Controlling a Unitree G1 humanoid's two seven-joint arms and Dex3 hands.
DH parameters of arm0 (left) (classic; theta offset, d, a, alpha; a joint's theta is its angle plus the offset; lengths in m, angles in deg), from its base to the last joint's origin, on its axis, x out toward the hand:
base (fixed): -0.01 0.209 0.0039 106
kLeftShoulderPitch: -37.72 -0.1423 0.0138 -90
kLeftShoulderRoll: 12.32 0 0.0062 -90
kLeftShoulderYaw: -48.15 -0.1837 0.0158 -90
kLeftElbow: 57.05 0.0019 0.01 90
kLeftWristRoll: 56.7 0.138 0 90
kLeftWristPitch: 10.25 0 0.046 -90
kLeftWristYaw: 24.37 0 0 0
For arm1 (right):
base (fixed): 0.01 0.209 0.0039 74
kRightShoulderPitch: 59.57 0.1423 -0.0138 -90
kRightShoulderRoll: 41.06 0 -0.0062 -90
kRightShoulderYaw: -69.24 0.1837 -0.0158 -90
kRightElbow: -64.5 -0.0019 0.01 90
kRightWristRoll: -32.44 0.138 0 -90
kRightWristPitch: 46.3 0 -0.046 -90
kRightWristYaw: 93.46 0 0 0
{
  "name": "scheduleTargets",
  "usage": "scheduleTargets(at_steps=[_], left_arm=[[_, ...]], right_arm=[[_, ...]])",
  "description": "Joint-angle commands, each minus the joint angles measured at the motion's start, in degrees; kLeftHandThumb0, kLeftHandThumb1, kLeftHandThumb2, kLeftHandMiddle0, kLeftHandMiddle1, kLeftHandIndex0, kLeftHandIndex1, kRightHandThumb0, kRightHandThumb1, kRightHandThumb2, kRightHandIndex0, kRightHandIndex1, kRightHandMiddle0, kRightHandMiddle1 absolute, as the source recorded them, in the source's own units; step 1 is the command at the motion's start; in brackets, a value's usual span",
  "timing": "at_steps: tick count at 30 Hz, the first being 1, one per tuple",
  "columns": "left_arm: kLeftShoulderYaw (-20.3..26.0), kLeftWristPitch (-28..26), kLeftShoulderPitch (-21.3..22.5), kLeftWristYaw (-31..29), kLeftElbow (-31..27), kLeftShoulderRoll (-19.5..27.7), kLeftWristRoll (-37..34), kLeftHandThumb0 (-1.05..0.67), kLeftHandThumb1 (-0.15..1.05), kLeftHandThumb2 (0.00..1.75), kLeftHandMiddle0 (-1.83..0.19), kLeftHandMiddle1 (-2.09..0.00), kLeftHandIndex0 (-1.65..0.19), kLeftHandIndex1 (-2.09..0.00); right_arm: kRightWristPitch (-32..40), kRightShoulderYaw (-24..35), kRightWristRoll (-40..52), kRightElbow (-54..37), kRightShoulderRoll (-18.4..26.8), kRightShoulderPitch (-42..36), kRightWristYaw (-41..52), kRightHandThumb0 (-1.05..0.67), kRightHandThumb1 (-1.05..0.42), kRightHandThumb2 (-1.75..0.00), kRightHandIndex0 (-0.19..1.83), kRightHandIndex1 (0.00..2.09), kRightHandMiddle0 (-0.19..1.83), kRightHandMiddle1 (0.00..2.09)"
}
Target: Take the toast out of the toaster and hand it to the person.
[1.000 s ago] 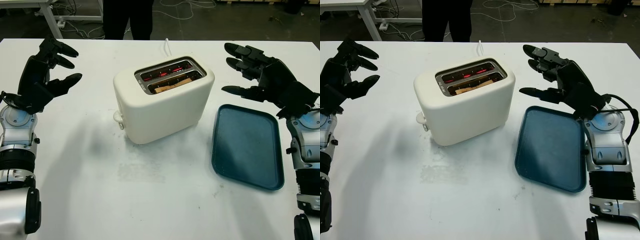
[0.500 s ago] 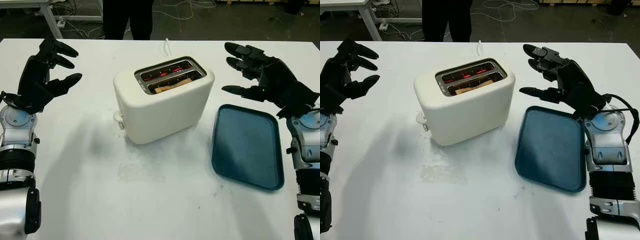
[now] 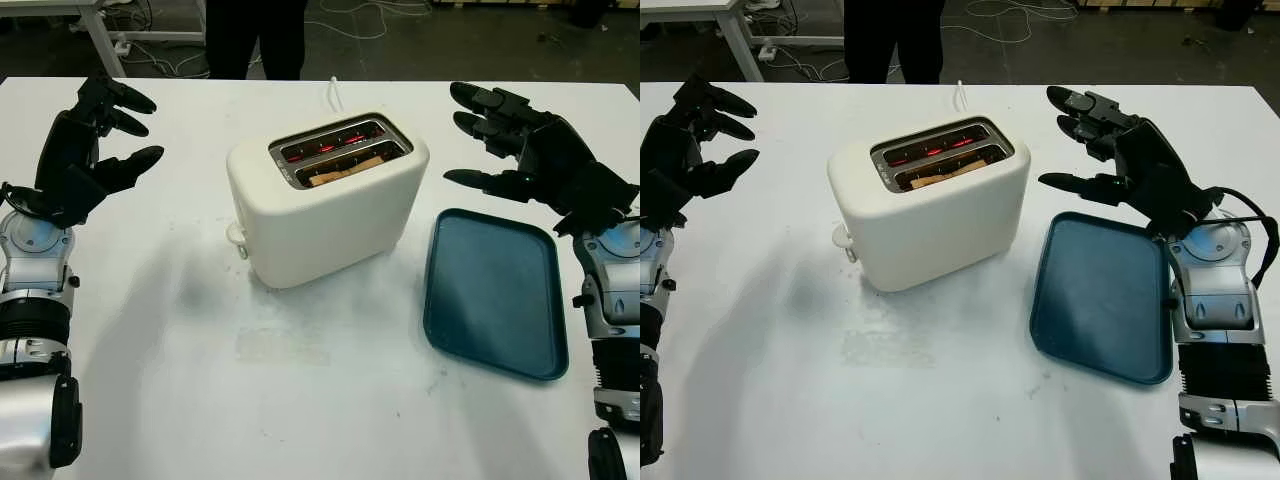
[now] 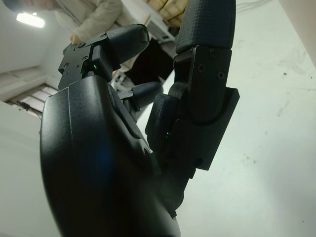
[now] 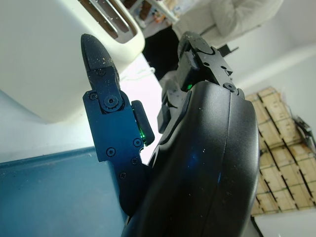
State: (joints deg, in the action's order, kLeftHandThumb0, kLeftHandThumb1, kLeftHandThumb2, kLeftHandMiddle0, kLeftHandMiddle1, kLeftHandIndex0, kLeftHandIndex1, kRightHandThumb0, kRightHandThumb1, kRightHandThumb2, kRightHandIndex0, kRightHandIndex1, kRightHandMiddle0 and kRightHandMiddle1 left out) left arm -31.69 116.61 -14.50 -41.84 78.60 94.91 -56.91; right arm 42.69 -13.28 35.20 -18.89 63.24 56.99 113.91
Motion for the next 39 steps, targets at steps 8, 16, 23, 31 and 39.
scheduleTargets(at_steps=[8, 16, 23, 31, 39], left_arm=[[0.25, 0.57, -0.38, 0.10, 0.02, 0.23, -0.41, -1.05, 0.92, 0.33, 0.00, -1.64, -0.01, -1.54], [0.09, 0.67, -0.44, 0.44, -0.15, 0.35, 0.06, -1.05, 0.92, 0.34, 0.00, -1.63, 0.00, -1.54], [0.20, 0.11, -0.64, 0.29, -0.45, 0.31, -0.19, -1.05, 0.92, 0.33, 0.00, -1.63, 0.00, -1.54], [0.31, 0.49, -0.66, 0.37, -0.06, 0.09, -0.34, -1.05, 0.92, 0.32, 0.00, -1.64, -0.01, -1.55], [0.20, -0.08, -0.69, 0.29, -0.13, 0.17, -0.24, -1.05, 0.92, 0.33, 0.00, -1.63, -0.01, -1.55]], right_arm=[[-0.15, 0.24, 0.15, -0.35, 0.40, -0.20, -0.34, -0.47, -0.83, 0.00, 0.30, 0.01, 0.30, 0.00], [0.75, 0.32, 0.50, -0.52, 0.46, -0.21, -0.24, -0.49, -0.83, 0.00, 0.29, 0.00, 0.30, 0.00], [-0.27, 0.28, 0.23, -0.01, 0.49, -0.25, -0.33, -0.49, -0.83, 0.00, 0.30, 0.01, 0.30, 0.00], [-0.26, 0.38, 0.82, 0.12, 0.26, -0.21, -0.02, -0.45, -0.83, 0.00, 0.28, 0.00, 0.29, 0.00], [-0.11, 0.06, 0.04, -0.28, 0.59, -0.32, -0.34, -0.48, -0.83, 0.00, 0.30, 0.01, 0.30, 0.00]])
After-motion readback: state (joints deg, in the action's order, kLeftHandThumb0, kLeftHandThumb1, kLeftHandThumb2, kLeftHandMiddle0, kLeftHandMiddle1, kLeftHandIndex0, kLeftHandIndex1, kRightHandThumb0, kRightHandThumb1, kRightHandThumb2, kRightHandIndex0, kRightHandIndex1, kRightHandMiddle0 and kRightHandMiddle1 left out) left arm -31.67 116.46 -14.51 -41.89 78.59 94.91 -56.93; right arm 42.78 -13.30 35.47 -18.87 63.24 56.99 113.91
